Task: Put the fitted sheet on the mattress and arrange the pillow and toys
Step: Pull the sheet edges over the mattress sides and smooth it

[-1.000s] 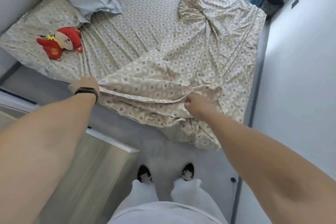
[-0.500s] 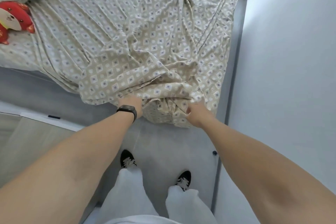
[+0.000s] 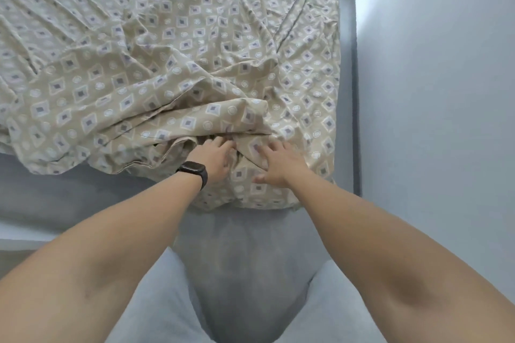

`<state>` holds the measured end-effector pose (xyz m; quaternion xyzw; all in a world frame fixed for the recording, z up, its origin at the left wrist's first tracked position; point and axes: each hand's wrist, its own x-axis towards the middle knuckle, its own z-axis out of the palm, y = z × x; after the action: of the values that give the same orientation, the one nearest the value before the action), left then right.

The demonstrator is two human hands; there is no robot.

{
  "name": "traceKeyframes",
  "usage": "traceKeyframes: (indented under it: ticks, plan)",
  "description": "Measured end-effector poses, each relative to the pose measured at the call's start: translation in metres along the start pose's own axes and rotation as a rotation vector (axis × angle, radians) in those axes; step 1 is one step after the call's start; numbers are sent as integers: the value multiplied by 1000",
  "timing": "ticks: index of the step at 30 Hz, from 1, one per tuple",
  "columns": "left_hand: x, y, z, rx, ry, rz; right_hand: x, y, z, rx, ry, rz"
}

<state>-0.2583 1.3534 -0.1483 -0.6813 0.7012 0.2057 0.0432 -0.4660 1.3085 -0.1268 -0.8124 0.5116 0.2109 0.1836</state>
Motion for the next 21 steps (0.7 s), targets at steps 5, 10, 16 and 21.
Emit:
traceKeyframes:
  ticks: [5, 10, 16, 21]
  plan:
    - [62, -26, 86, -158, 277, -160, 71, 11, 105, 89, 566, -85]
    - [78, -24, 96, -83, 419, -173, 79, 14, 104, 319, 670, -76]
    - [46, -36, 78, -280, 382, -5, 48, 35, 94, 332, 579, -14]
    - [40, -49, 89, -104, 389, 104, 50, 72, 98, 458, 775, 89]
